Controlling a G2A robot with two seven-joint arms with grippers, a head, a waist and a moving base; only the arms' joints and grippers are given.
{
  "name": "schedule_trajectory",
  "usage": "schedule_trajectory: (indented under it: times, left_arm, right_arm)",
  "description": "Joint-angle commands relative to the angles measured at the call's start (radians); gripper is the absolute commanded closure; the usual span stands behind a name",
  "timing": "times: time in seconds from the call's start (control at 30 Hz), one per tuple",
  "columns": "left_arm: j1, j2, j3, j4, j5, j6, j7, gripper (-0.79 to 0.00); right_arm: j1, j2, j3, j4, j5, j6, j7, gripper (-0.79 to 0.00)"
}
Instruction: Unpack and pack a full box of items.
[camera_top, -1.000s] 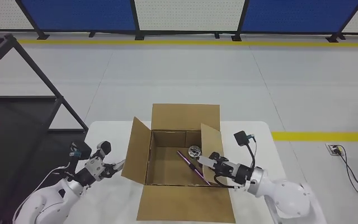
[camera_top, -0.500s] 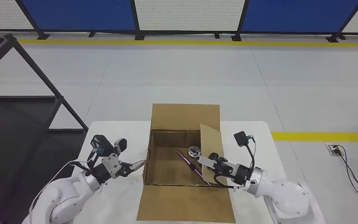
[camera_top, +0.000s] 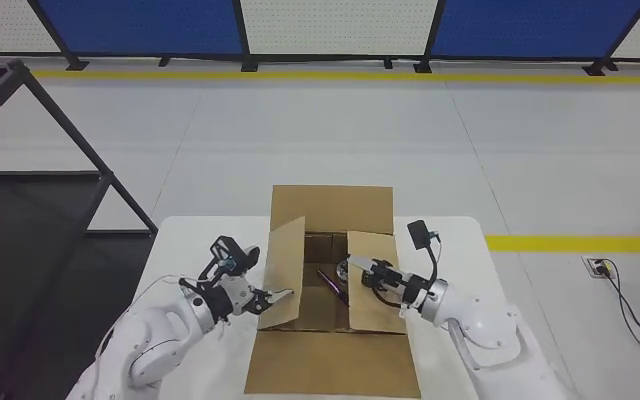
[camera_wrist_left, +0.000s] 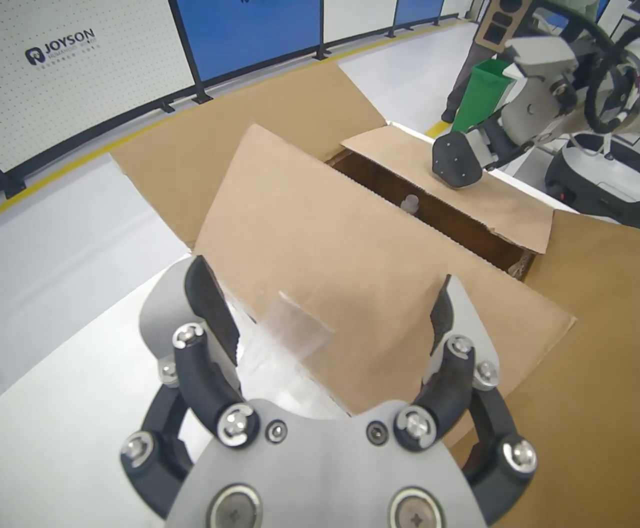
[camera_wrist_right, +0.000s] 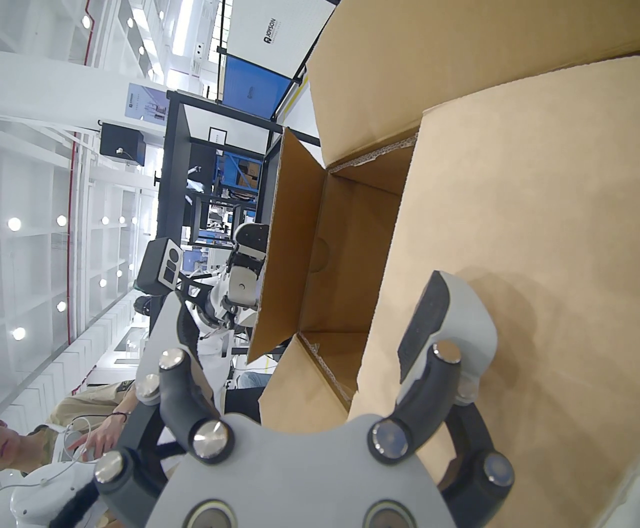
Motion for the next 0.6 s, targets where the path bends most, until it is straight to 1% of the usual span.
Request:
schedule_trajectory:
  times: [0.0, 0.33, 0.57]
  left_arm:
    - [-0.012, -0.003, 0.022, -0.002, 0.038, 0.014, 0.001, -0.785]
    - [-0.06, -0.021, 0.095, 0.024, 0.114, 0.055, -0.013, -0.785]
    - [-0.077, -0.029, 0.127, 0.039, 0.145, 0.068, -0.031, -0.785]
  right_arm:
    - [-0.001, 0.0, 0.0, -0.001, 0.0, 0.0, 0.001, -0.785]
    - [-0.015, 0.001, -0.007, -0.008, -0.007, -0.007, -0.014, -0.785]
    - [0.002, 0.005, -0.038, 0.005, -0.042, 0.012, 0.016, -0.785]
